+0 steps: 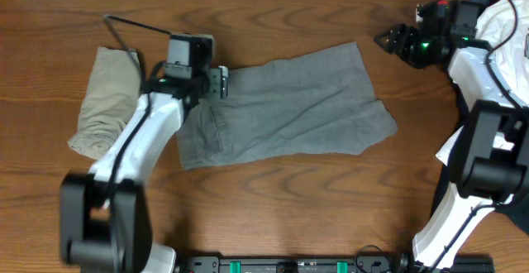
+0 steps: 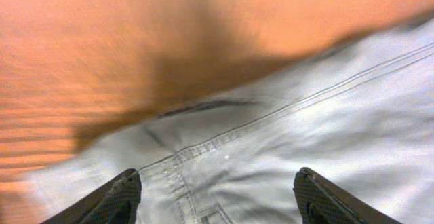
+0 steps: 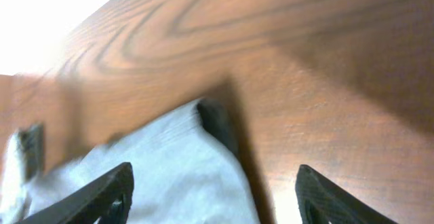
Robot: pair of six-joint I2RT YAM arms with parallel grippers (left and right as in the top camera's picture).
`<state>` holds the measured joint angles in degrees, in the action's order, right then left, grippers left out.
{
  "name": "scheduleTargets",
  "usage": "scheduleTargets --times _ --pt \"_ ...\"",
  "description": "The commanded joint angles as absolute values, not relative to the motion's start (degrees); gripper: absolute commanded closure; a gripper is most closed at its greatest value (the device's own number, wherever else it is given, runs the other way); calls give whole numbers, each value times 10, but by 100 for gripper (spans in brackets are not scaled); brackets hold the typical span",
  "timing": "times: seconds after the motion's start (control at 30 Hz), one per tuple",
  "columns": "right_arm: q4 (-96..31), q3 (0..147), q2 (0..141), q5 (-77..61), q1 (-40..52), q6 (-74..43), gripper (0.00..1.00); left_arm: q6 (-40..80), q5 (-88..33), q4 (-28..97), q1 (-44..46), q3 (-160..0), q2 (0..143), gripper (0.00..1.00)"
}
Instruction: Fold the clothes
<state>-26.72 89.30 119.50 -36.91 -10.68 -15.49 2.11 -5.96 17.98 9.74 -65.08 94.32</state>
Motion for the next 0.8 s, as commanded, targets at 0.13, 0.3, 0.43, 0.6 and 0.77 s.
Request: scheduleTargets --times 0.13,0.3,0.43,0.6,0.77 --pt "-418 891 1189 -341 -104 63 24 192 -53 315 93 -655 835 25" --pt "-465 891 1215 -254 -86 132 19 239 -53 393 93 -653 831 25" --pt "-472 891 1235 -249 -84 149 20 237 -53 414 92 -651 831 25" --pt "-474 891 1253 -251 -81 155 20 237 -53 436 75 -651 831 24" --pt "-498 891 1278 -307 -69 190 25 237 -53 454 48 -651 831 24"
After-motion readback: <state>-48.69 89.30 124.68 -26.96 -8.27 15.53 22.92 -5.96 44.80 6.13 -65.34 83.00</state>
